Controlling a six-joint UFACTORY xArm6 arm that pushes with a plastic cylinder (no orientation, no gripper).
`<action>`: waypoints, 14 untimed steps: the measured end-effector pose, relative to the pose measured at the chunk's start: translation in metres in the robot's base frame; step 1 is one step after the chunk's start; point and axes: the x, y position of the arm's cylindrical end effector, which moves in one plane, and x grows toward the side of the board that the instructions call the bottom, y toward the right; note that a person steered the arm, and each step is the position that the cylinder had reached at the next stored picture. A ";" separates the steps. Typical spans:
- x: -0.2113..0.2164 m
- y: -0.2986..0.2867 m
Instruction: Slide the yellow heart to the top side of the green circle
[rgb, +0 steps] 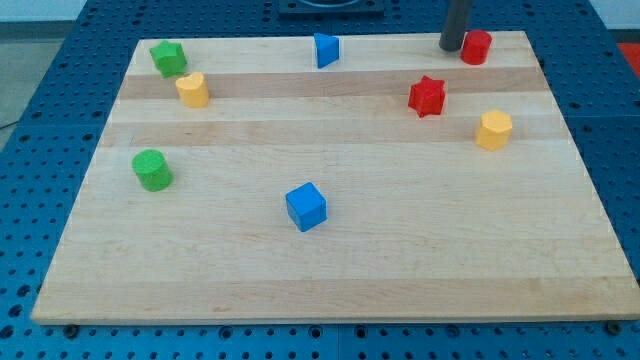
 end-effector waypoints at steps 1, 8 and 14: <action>0.028 -0.077; 0.086 -0.207; 0.052 -0.326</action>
